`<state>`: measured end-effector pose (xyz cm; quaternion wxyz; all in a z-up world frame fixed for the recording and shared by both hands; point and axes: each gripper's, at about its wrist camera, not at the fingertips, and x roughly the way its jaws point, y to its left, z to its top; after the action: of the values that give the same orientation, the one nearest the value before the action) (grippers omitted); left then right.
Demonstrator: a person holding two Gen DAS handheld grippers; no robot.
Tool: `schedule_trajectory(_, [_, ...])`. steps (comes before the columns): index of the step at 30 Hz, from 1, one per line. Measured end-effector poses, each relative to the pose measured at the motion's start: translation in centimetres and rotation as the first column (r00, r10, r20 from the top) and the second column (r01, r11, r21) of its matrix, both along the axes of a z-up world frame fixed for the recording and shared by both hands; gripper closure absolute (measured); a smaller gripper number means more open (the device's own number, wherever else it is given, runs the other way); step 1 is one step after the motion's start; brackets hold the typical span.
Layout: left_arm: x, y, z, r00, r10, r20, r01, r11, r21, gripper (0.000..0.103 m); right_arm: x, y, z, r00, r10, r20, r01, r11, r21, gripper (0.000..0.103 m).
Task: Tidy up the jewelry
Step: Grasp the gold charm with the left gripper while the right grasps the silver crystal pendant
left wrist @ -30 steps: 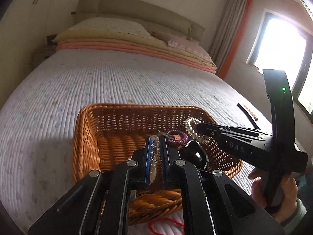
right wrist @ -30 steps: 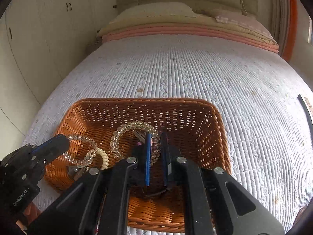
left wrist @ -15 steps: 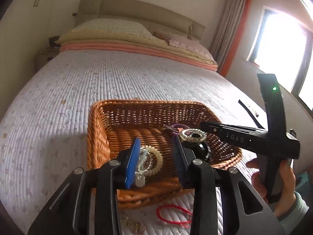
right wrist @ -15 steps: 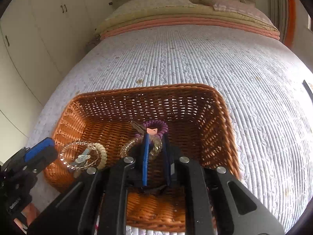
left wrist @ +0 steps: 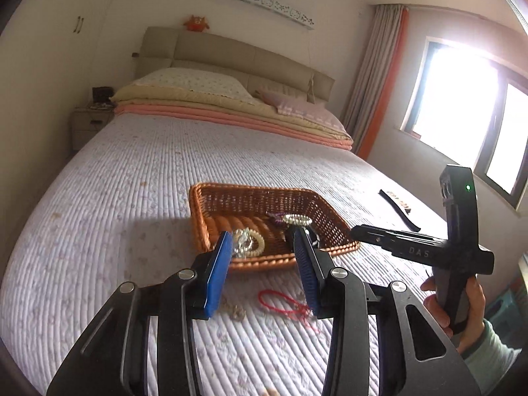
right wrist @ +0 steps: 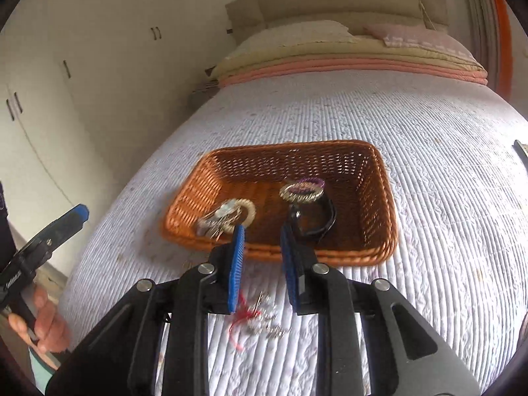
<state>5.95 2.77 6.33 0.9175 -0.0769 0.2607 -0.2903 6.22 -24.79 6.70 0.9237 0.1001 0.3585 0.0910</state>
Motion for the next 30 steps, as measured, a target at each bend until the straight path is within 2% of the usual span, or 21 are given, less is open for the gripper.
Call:
schedule_trajectory(5, [-1.2,1.4,-2.3,0.999,0.004,-0.05,-0.006,0.999,-0.032,0.065,-2.2,0.8,-1.4,1.0,0.016,0.001,-0.016,1.0,-0.02,0.079])
schedule_trajectory(7, [-1.3,1.6,-3.4,0.996,0.002,-0.085,-0.005,0.999,-0.04,0.065,-2.4,0.8,-2.7,0.999,0.024,-0.022,-0.024,1.0,-0.02,0.07])
schedule_trajectory(8, [-1.1,1.6,-4.0,0.995,0.004,-0.101,-0.008,0.999,-0.038,0.065,-2.5,0.7,-3.4,0.999,0.023,-0.034,-0.024,1.0,-0.016,0.062])
schedule_trajectory(11, [-0.6,1.3,-5.9,0.988,0.012,-0.156,-0.014,1.0,-0.014,0.061,-2.6,0.7,-5.7,0.997,0.025,-0.072,-0.027,0.999,-0.019,0.06])
schedule_trajectory(14, [0.3,0.5,-7.7,0.977,0.025,-0.212,-0.018,0.999,0.032,0.061,-2.4,1.6,-7.6,0.994,0.047,-0.1,-0.055,0.995,-0.079,0.06])
schedule_trajectory(16, [0.9,-0.2,-8.9,0.967,0.038,-0.251,-0.02,0.997,0.073,0.061,-2.4,2.3,-8.6,0.993,0.059,-0.104,-0.072,0.99,-0.122,0.063])
schedule_trajectory(19, [1.6,-1.5,-10.6,0.952,0.048,-0.303,-0.005,0.99,0.141,0.062,-1.9,3.1,-9.7,0.991,0.057,-0.124,-0.08,0.978,-0.191,0.072])
schedule_trajectory(24, [2.7,-3.2,-11.8,0.939,0.019,-0.344,0.029,0.99,0.136,0.062,-1.1,3.7,-10.4,0.988,0.068,-0.136,-0.097,0.971,-0.218,0.081])
schedule_trajectory(28, [4.3,-4.5,-11.9,0.933,0.068,-0.353,-0.011,0.987,0.16,0.062,-0.8,3.9,-10.7,0.987,0.068,-0.143,-0.101,0.967,-0.236,0.085])
schedule_trajectory(30, [5.1,-5.0,-12.1,0.931,0.104,-0.35,-0.042,0.982,0.182,0.062,-0.9,3.7,-10.7,0.988,0.056,-0.147,-0.09,0.969,-0.232,0.094])
